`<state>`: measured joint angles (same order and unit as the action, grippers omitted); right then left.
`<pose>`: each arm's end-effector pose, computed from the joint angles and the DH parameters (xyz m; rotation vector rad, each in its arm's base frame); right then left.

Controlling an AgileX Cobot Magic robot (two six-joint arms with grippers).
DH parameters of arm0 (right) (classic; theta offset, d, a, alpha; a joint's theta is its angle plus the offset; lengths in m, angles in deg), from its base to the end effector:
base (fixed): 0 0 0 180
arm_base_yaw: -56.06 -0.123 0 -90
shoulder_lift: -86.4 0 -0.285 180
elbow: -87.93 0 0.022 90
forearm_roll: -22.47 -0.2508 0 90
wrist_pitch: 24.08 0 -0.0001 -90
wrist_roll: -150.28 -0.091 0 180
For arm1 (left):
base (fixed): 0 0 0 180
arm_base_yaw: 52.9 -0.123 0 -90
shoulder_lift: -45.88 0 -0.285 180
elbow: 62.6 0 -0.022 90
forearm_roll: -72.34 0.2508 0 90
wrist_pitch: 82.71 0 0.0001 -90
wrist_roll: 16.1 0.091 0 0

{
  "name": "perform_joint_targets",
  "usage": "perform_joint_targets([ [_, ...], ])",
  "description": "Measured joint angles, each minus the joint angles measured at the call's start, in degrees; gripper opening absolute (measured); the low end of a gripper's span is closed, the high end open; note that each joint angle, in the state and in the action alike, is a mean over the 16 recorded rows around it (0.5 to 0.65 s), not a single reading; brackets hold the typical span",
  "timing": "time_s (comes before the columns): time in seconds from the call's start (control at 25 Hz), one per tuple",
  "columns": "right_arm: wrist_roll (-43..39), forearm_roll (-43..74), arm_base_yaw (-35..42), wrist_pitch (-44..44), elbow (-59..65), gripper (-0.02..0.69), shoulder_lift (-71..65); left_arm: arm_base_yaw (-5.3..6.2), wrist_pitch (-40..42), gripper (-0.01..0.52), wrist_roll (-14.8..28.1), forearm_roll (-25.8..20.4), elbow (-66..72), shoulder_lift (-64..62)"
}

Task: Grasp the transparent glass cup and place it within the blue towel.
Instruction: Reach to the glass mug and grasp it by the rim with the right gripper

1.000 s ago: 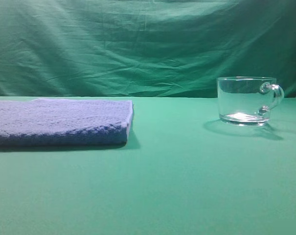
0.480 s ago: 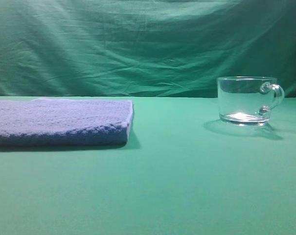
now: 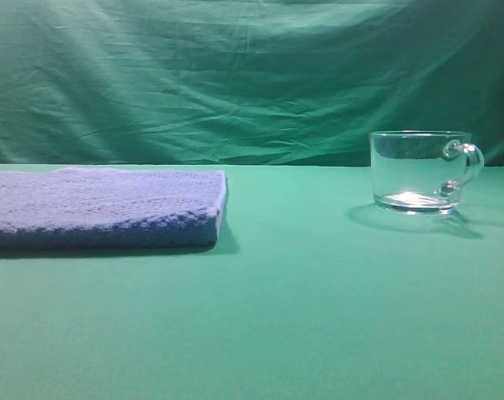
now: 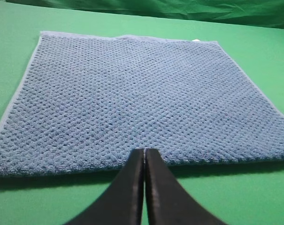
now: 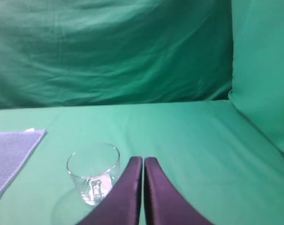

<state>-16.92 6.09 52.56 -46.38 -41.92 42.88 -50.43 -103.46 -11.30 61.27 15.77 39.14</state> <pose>0.1261 0.0175 0.2866 -0.0876 2.0094 0.1736 0.0521 -0.0085 0.1754 -0.0021 1.8438 -0.1608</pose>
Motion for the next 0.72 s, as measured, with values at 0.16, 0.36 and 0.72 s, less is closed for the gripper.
perform_joint_targets([
  [0.16, 3.2, -0.3, -0.9, -4.4, -6.8, 0.0, -11.3, 0.0, 0.0, 0.0, 0.0, 0.0, 0.0, 0.0],
  [0.36, 7.4, 0.5, -3.3, -10.4, -14.3, 0.0, -23.6, 0.0, 0.0, 0.0, 0.0, 0.0, 0.0, 0.0],
  [0.72, 10.1, 2.0, -7.9, -17.3, -21.8, 0.145, -41.2, 0.0, 0.0, 0.0, 0.0, 0.0, 0.0, 0.0],
])
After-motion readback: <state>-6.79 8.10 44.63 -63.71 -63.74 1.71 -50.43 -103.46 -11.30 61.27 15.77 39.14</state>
